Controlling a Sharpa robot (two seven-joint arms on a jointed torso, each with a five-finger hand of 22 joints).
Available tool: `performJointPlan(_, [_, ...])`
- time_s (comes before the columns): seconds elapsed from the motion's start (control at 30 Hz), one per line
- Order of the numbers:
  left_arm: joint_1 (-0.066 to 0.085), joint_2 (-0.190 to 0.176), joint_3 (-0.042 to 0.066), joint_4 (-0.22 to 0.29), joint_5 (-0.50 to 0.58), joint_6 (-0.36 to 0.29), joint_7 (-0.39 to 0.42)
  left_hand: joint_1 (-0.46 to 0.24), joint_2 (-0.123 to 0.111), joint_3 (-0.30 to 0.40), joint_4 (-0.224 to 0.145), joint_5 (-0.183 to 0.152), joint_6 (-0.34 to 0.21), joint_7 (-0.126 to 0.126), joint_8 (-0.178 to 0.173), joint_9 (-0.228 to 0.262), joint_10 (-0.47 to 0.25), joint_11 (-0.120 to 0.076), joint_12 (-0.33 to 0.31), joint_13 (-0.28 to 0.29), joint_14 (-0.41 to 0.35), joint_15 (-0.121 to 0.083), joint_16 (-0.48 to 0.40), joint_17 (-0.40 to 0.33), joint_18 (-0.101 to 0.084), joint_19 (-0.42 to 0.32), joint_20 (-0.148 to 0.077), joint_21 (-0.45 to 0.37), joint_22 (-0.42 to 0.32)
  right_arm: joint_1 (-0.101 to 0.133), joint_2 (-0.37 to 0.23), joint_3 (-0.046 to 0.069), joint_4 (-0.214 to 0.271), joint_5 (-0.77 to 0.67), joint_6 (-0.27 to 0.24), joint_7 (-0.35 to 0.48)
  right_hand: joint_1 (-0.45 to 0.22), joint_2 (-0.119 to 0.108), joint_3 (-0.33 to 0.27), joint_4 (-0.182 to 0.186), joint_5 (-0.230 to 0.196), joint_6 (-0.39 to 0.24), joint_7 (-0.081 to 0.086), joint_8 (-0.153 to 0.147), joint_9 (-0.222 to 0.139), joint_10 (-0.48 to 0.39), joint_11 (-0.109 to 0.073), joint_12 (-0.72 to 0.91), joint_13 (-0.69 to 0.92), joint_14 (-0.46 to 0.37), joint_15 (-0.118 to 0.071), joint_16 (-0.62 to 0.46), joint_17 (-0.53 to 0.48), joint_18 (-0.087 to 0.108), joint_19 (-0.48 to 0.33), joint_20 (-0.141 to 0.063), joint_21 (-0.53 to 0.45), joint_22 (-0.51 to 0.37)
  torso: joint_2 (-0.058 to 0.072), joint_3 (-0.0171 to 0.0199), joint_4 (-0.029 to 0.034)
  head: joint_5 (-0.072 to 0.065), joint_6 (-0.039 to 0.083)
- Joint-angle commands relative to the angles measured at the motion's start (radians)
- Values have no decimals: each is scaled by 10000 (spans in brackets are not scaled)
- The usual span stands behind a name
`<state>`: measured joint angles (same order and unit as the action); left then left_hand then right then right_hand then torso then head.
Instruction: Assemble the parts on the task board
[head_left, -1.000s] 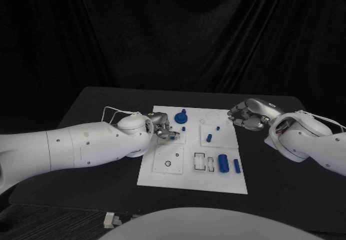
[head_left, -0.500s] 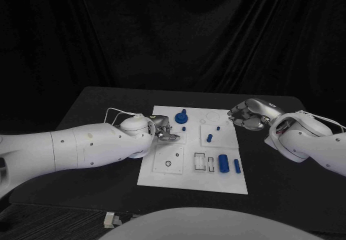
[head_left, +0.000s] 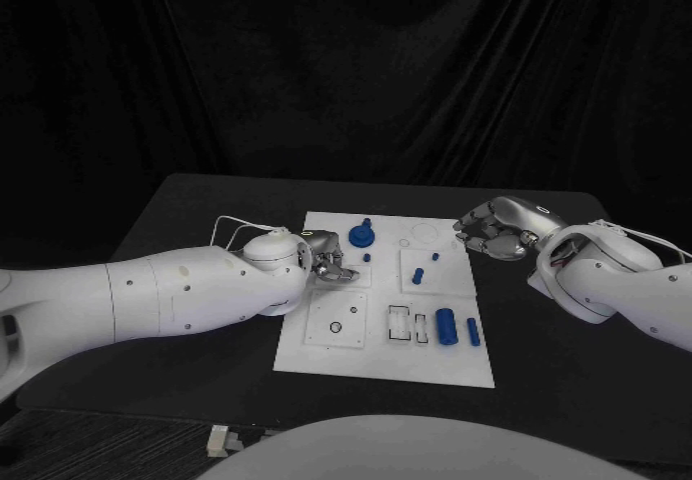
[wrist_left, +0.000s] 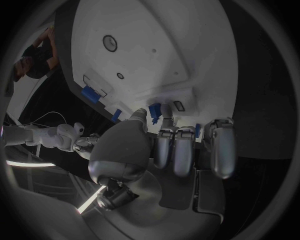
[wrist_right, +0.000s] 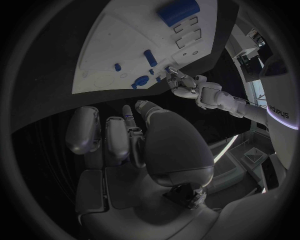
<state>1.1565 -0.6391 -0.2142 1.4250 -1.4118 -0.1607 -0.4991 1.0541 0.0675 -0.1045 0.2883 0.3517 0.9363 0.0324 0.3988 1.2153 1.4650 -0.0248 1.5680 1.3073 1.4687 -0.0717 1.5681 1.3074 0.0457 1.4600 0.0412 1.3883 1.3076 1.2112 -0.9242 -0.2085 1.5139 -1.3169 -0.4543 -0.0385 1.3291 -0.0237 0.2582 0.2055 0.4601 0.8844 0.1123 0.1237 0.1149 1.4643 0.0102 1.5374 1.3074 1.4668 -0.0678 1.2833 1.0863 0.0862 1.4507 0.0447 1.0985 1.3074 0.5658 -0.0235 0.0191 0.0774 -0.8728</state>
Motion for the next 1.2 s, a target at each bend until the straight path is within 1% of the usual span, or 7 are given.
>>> performJointPlan(0.03, [-20,67,8,-31,-31,149,204,184,-11,56,-48,175,86,-11,-60,-28,1058,-97,28,2635,1021,-74,27,2634,14,15,-59,-52,2009,-21,11,6,-10,-9,-68,-40,86,-29,53,-2,60,60,33,14,-12,662,51,-26,1914,241,94,-35,-16,73,-34,21,-46,1231,0,1,-1,1,2])
performJointPlan(0.27, [-24,137,8,-113,-31,166,218,482,-11,207,-63,744,142,-39,-124,-79,1058,-120,28,2635,1021,-94,27,2634,9,31,-81,-40,2016,-22,18,6,-17,-6,-60,-33,86,-29,57,-3,61,61,34,14,-13,648,52,-38,1889,238,94,-47,-36,75,-37,22,-59,1228,-2,0,0,-12,2])
performJointPlan(0.4, [-25,162,8,-150,-31,241,202,636,-28,295,-94,929,160,-58,-142,-91,1058,-138,28,2635,1021,-107,27,2634,8,37,-91,-35,2018,-22,11,6,-11,-5,-67,-30,86,-29,57,-3,61,61,34,14,-13,648,52,-38,1889,238,94,-47,-36,75,-37,22,-59,1228,0,1,2,-22,2])
performJointPlan(0.6, [-28,171,8,-169,-31,355,165,846,-49,478,-119,764,326,-116,-106,-95,1058,-183,28,2635,1021,-144,27,2634,-4,72,-121,16,2036,-22,6,6,-7,-4,-80,-27,84,-32,62,-7,61,64,34,14,-15,643,54,-43,1880,234,96,-59,-54,79,-44,23,-84,1221,1,0,0,-21,2])
performJointPlan(0.83, [-29,176,8,-173,-31,403,178,1321,-193,946,-292,1100,627,-270,-50,-91,1058,-313,28,2635,1021,-255,27,2634,-5,86,-221,24,2039,-23,18,6,-6,2,-93,-21,84,-34,64,-8,61,64,35,14,-16,631,55,-53,1860,230,96,-72,-76,85,-51,23,-113,1213,2,1,0,-15,2])
performJointPlan(1.03, [-30,172,8,-167,-31,353,243,1534,-270,1268,-381,1059,650,-294,-83,-102,1058,-343,28,2635,1021,-283,27,2634,-2,74,-255,3,2033,-23,19,6,1,7,-109,-18,84,-34,64,-8,61,64,35,14,-16,631,55,-53,1860,230,96,-72,-76,85,-51,23,-113,1213,2,1,2,-33,2])
performJointPlan(1.2, [-31,171,8,-158,-31,240,318,1636,-358,1622,-394,1313,647,-298,-122,-108,1058,-358,28,2635,1021,-293,27,2634,0,66,-276,-10,2029,-23,6,6,12,7,-118,-19,81,-38,70,-11,60,68,36,14,-18,622,58,-61,1845,223,98,-94,-109,88,-57,25,-134,1208,3,1,3,-29,2])
